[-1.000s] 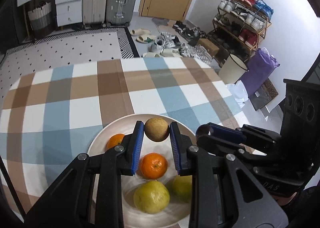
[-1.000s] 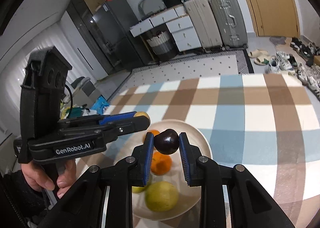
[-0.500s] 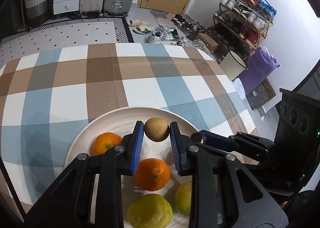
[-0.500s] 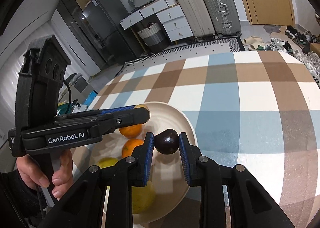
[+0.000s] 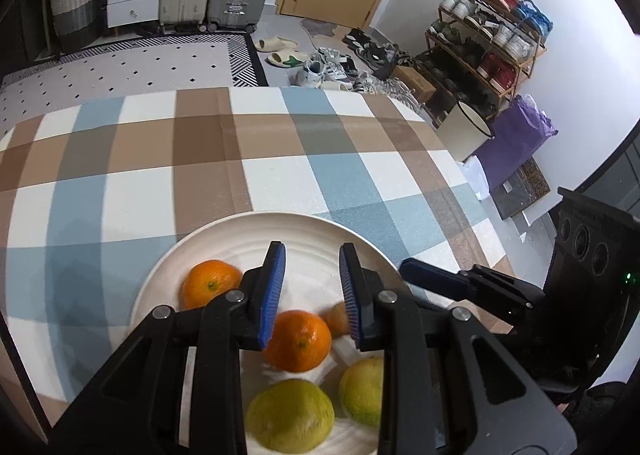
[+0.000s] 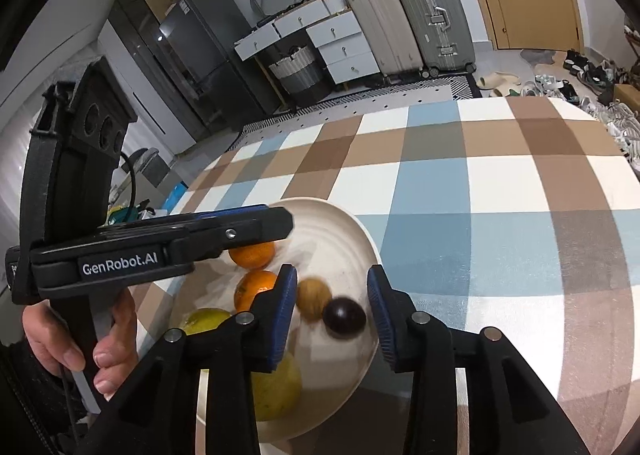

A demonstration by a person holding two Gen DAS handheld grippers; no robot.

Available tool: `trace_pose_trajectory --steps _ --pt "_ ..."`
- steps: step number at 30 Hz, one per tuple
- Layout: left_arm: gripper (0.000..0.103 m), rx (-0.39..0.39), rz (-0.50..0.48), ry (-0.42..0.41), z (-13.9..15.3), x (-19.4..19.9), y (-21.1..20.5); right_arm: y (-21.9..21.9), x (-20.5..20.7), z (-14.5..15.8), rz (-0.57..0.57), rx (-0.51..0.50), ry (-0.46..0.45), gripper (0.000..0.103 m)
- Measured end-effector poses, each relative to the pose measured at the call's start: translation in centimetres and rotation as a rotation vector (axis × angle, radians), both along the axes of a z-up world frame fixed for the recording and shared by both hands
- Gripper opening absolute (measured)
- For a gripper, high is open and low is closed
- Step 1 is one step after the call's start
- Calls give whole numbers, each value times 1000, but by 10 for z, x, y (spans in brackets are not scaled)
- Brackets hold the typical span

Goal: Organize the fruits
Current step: 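Open both tools to set the kiwi and plum on the plate, then withdraw both tools from the plate toward the remaining loose fruits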

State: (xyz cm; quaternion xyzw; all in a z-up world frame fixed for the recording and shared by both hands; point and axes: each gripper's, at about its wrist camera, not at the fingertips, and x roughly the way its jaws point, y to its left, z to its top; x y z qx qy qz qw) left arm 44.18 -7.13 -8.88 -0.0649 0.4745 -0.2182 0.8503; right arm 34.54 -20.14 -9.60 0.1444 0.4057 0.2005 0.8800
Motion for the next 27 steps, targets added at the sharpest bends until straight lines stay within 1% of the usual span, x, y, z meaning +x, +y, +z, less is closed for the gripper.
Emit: trace_pose_trajectory --steps 4,9,12,14,19,22,25,27 --pt "24 -3 21 -24 15 -15 8 -7 -11 14 -24 26 -29 39" --pt "24 -5 37 -65 37 -43 18 -9 -32 37 -26 25 -78 40" --pt "24 0 45 -98 52 -66 27 -6 -49 54 -16 13 -117 40" --pt "24 2 49 -114 60 -79 31 -3 -62 67 -12 3 -147 43" --pt "24 -2 50 -167 85 -120 41 0 -90 89 -8 -8 -199 46" --pt "27 2 58 -202 97 -147 45 2 -108 101 -8 -16 -228 49" --pt "29 28 73 -226 105 -172 47 6 -127 111 -5 -34 -254 50" --pt "34 26 72 -241 110 -191 49 7 -139 116 -4 -43 -271 51"
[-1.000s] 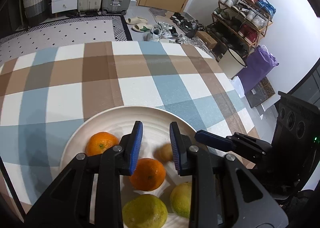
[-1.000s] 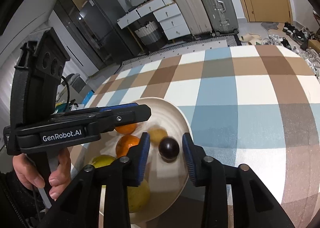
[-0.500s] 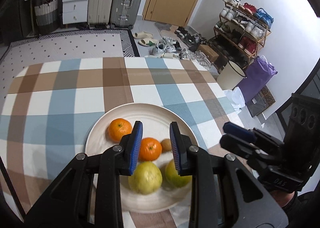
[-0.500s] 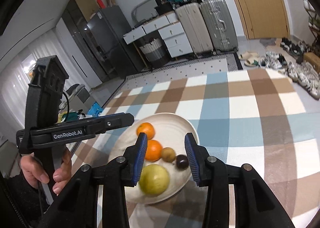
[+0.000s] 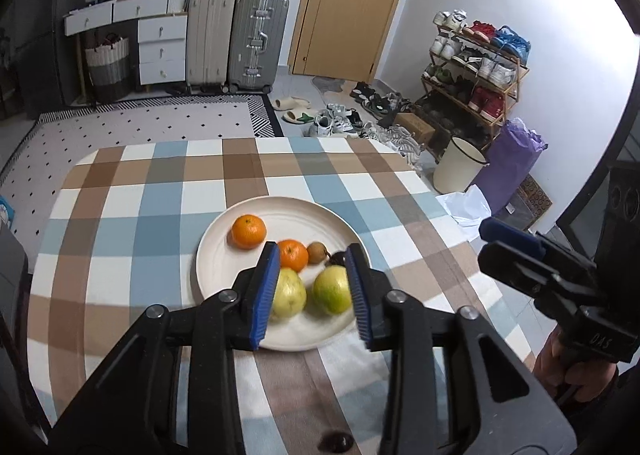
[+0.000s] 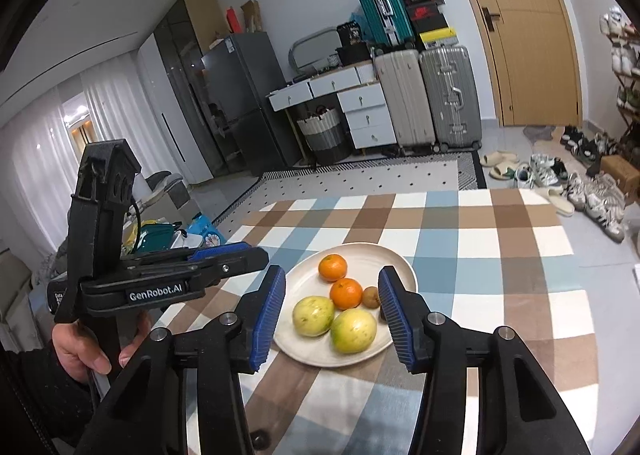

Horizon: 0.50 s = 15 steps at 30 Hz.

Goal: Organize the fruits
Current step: 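Withdraw both tools from the plate toward the remaining loose fruits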

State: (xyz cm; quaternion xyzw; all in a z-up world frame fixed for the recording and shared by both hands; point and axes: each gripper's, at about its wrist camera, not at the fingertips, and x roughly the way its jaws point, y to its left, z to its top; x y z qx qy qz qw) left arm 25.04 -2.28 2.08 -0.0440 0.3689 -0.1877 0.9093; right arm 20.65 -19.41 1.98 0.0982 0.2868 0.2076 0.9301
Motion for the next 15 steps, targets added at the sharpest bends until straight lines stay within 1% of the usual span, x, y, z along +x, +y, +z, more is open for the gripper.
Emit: trace_pose_trajectory --steps 2,4,6,9,11,12,13,15 --pt "47 3 9 -17 4 -18 2 3 -13 4 2 -9 -17 57" --pt "55 -5 16 -36 7 -35 5 7 -29 8 3 -19 -39 64" --pt "59 -5 27 -53 9 -55 9 12 -44 10 4 -39 -65 66" --pt "63 17 55 -68 9 -77 12 17 -62 11 7 -49 -81 68" --pt "74 13 66 -75 10 -94 16 21 -74 9 12 -46 -81 70" --pt "78 12 73 -81 11 -103 18 23 -79 9 14 -46 -82 70" --pt "83 11 84 -91 11 -113 20 25 -88 9 18 -49 -87 71" --pt "84 10 101 -104 12 -130 24 29 -103 9 12 -59 -103 73"
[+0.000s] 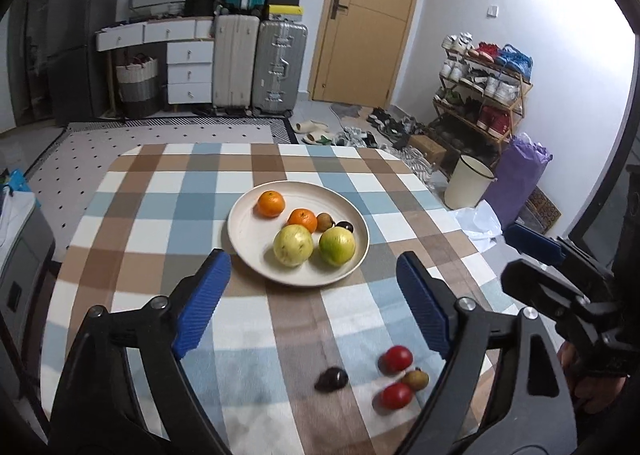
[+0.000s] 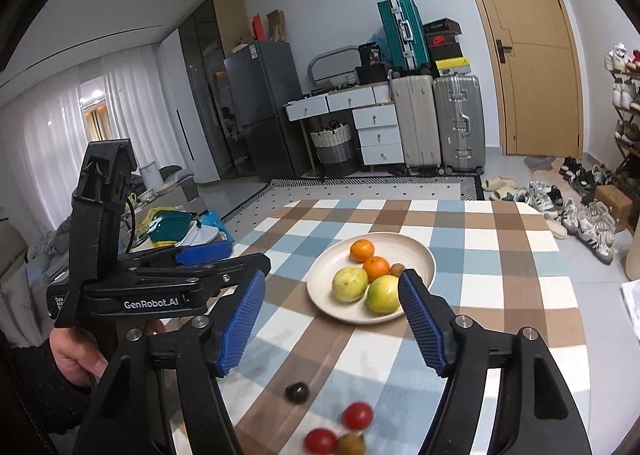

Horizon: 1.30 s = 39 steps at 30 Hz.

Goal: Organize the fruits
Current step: 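Withdraw both tools from the plate toward the remaining loose fruits, then close the right tool on the brownish pear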

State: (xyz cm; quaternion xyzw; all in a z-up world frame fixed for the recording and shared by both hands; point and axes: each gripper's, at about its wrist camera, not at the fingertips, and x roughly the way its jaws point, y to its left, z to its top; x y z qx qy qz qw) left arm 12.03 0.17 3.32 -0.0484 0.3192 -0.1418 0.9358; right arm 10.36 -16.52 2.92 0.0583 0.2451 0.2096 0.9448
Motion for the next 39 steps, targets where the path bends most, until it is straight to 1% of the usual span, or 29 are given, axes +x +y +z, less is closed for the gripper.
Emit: trace_pose_trajectory --steps 2,3,4,5,6,10,15,18,21,24,31,34,39 --pt "85 -1 14 -7 -1 -15 3 3 -14 0 -5 -3 -11 76" --pt "87 -1 22 -5 -2 -23 5 4 -21 0 -4 -4 -15 77" --pt "92 -1 28 0 -3 -30 6 7 -30 -1 -8 -8 -22 81" --pt "99 0 33 4 -5 -36 8 9 -36 -2 -11 -12 -27 84" --pt "102 -2 41 6 -7 -45 10 11 -44 -3 -11 -19 -34 86" --pt "102 -14 51 5 -13 -67 16 16 -65 -12 -22 -43 -41 88" --pt "102 11 56 10 -23 -83 17 9 -77 -29 -33 1 0 89" --pt "102 31 52 21 -32 -82 11 4 -81 -43 -49 11 28 89" --pt "102 33 47 39 -44 -82 8 0 -82 -55 -69 13 45 89" --pt "102 34 42 68 -59 -82 4 -2 -84 -65 -97 -16 47 89" --pt "102 46 27 119 -87 -77 -6 -11 -79 -95 -116 1 128 89" --pt "102 42 19 139 -97 -74 -8 -16 -74 -104 -128 17 166 85" --pt "102 38 14 170 -112 -69 -9 -20 -63 -116 -141 17 223 78"
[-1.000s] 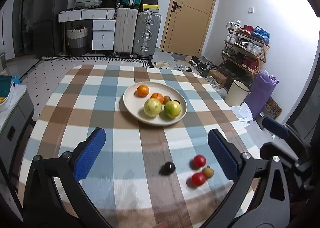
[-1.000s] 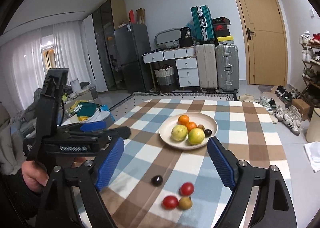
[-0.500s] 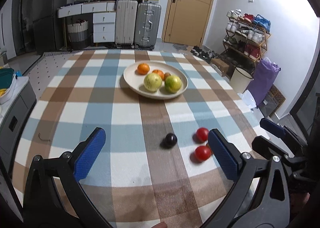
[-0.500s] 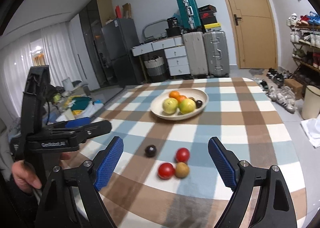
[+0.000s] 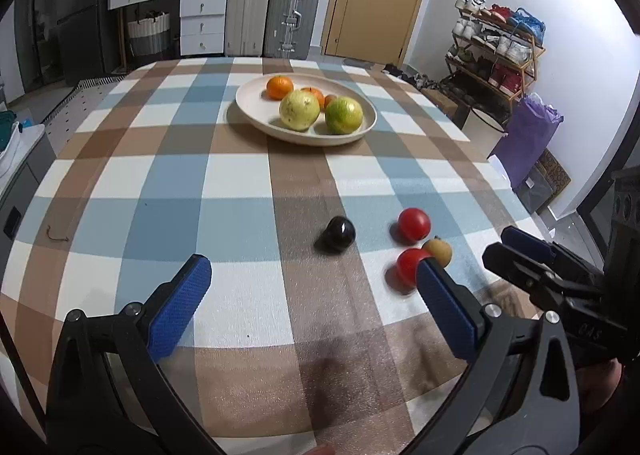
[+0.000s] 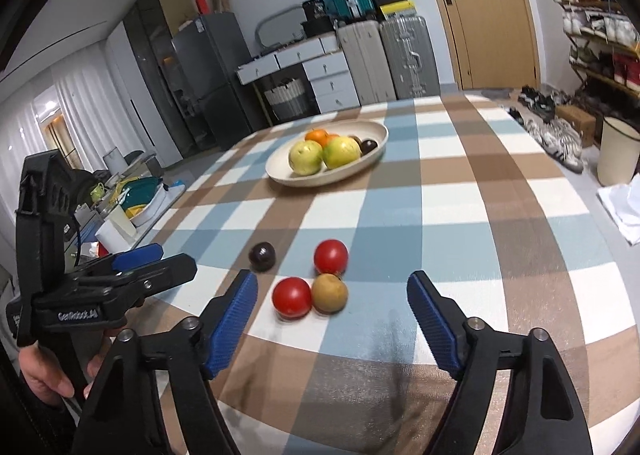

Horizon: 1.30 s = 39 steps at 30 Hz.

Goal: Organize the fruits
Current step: 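Close the right tool on the brownish pear, then grasp a red tomato with the left tool while the right tool lifts the pear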

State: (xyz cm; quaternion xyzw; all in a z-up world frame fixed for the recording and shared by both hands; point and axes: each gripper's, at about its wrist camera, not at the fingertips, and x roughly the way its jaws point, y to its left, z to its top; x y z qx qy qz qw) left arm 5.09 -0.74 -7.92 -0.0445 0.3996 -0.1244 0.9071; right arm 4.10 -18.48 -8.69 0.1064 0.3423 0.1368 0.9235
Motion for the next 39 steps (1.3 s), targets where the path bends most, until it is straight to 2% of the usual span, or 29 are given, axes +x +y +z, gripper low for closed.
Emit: trace_pose_trajectory --steps 10,16,22,25,34,39 --pt "102 -5 -16 22 -13 5 0 1 16 -15 -3 19 85 67" --pt "102 -20 -25 47 -22 9 1 5 26 -20 -19 1 135 53" --pt "102 -36 -25 62 -27 11 4 10 32 -24 -3 13 159 48" --pt "102 -46 -27 69 -29 12 5 11 35 -25 -7 32 164 47" --pt "102 -50 -34 93 -36 19 2 3 40 -29 5 130 184 26" --pt "102 -40 -29 102 -39 22 0 -3 38 -32 10 187 186 26"
